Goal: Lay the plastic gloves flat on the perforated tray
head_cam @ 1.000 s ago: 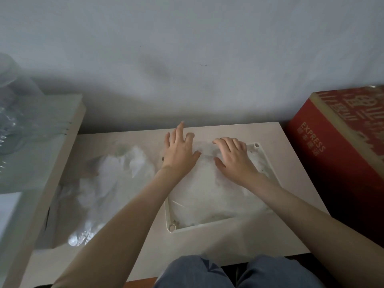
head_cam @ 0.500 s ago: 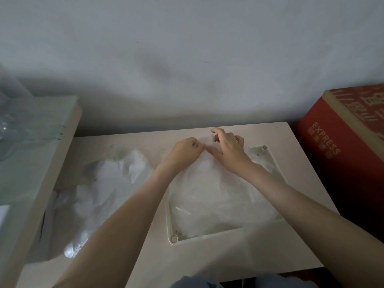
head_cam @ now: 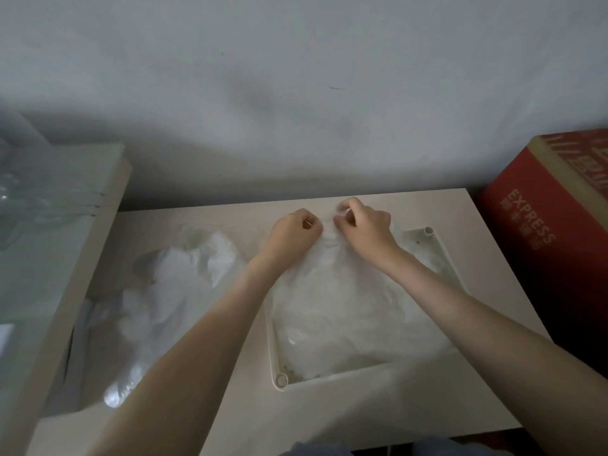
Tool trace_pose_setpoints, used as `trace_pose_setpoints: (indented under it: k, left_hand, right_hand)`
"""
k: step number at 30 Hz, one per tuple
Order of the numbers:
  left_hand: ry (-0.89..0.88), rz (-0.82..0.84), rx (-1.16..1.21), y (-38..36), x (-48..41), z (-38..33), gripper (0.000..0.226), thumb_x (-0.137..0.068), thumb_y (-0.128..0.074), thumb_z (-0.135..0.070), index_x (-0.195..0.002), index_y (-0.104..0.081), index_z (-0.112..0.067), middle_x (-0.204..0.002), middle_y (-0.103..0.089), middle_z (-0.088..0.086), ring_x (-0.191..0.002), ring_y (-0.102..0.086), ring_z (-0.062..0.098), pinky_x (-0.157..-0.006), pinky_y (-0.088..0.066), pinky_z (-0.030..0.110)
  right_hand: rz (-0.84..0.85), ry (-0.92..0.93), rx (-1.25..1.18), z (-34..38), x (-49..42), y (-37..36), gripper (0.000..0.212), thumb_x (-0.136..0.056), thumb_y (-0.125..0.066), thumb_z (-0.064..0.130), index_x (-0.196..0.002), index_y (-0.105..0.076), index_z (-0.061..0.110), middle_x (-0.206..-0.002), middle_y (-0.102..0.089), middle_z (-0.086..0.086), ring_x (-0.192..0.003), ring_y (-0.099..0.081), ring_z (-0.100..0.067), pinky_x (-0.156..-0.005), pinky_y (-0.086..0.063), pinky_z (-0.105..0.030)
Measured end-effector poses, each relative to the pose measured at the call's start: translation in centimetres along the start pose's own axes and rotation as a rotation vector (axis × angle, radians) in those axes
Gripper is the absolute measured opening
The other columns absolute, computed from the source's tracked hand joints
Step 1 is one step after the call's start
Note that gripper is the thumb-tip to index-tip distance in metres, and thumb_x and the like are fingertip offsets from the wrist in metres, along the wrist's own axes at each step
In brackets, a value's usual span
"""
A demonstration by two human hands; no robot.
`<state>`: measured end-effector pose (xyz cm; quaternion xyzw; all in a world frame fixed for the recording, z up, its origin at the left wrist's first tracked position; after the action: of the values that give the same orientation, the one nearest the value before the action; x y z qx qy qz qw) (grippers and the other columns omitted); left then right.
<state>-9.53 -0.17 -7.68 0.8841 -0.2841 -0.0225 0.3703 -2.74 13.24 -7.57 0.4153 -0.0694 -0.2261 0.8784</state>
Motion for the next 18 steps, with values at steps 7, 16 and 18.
trace_pose_setpoints:
  k: [7, 16, 18]
  left_hand:
    - [-0.169, -0.234, -0.111, 0.1, 2.5, -0.2, 0.037, -0.094, -0.052, -0.022, -0.126, -0.049, -0.002, -0.126, -0.051, 0.013, -0.116, -0.048, 0.030, -0.099, -0.038, 0.037]
    - [-0.670, -0.160, -0.627, -2.9, 7.4, 0.5, 0.045, -0.078, -0.046, -0.030, -0.119, -0.054, -0.012, -0.128, -0.054, 0.014, -0.113, -0.050, 0.029, -0.094, -0.039, 0.039]
    - [-0.642, -0.057, -0.736, -3.6, 7.2, 1.4, 0.054, -0.076, -0.044, -0.040, -0.122, -0.054, -0.014, -0.136, -0.051, 0.015, -0.122, -0.047, 0.031, -0.101, -0.039, 0.043]
  right_hand:
    - [-0.032, 0.071, 0.037, 0.2, 0.8, 0.6, 0.036, -0.095, -0.052, 0.033, -0.126, -0.046, 0.016, -0.098, -0.054, 0.006, -0.105, -0.050, -0.016, -0.093, -0.018, -0.029]
    - [-0.207, 0.261, 0.083, 1.6, 1.7, 1.2, 0.030, -0.084, -0.065, 0.016, -0.109, -0.052, 0.007, -0.097, -0.049, 0.001, -0.099, -0.049, -0.021, -0.084, -0.018, -0.025]
    - [-0.210, 0.388, 0.204, 2.1, 2.0, 1.0, 0.014, -0.083, -0.057, 0.014, -0.096, -0.055, 0.011, -0.092, -0.052, -0.001, -0.090, -0.050, -0.025, -0.078, -0.016, -0.025]
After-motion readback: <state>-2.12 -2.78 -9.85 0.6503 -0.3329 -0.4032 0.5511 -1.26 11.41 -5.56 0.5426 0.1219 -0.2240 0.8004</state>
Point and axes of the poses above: each hand's wrist, its own x-axis away from the middle knuckle, its own y-axis out of the back of the hand, z = x × y, the point moved 5 cm from there along -x, towards the middle knuckle
